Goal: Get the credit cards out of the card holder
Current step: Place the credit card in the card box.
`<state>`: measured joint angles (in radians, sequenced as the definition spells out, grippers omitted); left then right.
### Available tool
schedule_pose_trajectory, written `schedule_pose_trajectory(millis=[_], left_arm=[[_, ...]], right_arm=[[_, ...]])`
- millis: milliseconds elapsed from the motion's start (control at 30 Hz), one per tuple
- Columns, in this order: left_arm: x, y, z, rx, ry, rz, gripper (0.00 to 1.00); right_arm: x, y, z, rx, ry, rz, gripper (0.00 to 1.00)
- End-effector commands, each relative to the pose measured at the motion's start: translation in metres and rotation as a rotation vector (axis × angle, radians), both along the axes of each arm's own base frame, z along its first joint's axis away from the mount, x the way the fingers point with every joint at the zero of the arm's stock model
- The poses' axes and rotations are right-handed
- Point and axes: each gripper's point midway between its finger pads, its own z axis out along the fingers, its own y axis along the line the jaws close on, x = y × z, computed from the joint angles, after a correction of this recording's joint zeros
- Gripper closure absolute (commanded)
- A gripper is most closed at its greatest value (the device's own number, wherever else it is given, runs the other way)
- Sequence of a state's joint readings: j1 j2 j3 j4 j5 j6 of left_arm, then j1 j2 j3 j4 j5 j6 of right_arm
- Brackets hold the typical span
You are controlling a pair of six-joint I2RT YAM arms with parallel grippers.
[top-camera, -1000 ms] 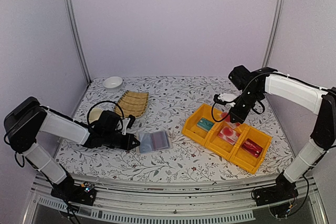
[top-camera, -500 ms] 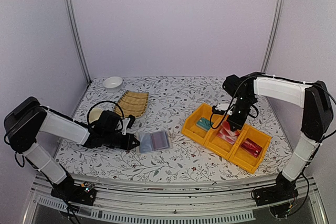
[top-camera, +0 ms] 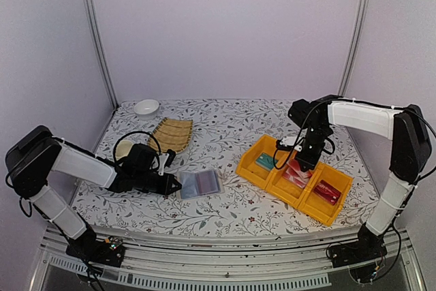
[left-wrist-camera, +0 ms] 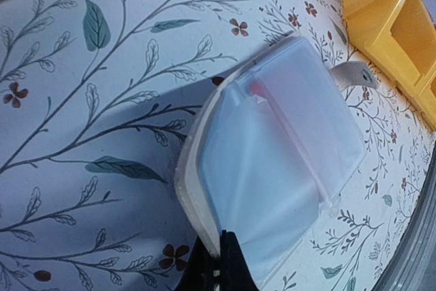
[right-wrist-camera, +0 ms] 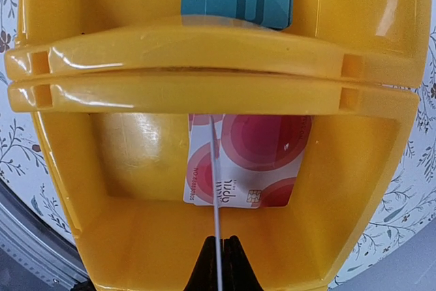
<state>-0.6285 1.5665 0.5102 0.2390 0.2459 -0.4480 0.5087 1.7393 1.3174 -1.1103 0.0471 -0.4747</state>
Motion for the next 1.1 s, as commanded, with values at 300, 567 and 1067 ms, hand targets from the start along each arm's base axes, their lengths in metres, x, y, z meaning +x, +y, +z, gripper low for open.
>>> schedule_pose_trajectory(millis=[300, 567, 1067], left_arm=[[0.001, -0.003, -0.003, 0.022, -0.002, -0.014, 1.0], [0.002, -0.004, -0.004, 0.021, 0.001, -0.017, 1.0], [0.0, -0.003, -0.008, 0.021, 0.003, -0.017, 1.0]], right_arm=[[-0.022, -0.021, -0.02, -0.153, 0.089, 0.006, 0.98], [-0.025, -0.019, -0.009, -0.225, 0.1, 0.015, 0.98], [-0.039, -0.021, -0.006, -0.26, 0.141, 0.014, 0.98]])
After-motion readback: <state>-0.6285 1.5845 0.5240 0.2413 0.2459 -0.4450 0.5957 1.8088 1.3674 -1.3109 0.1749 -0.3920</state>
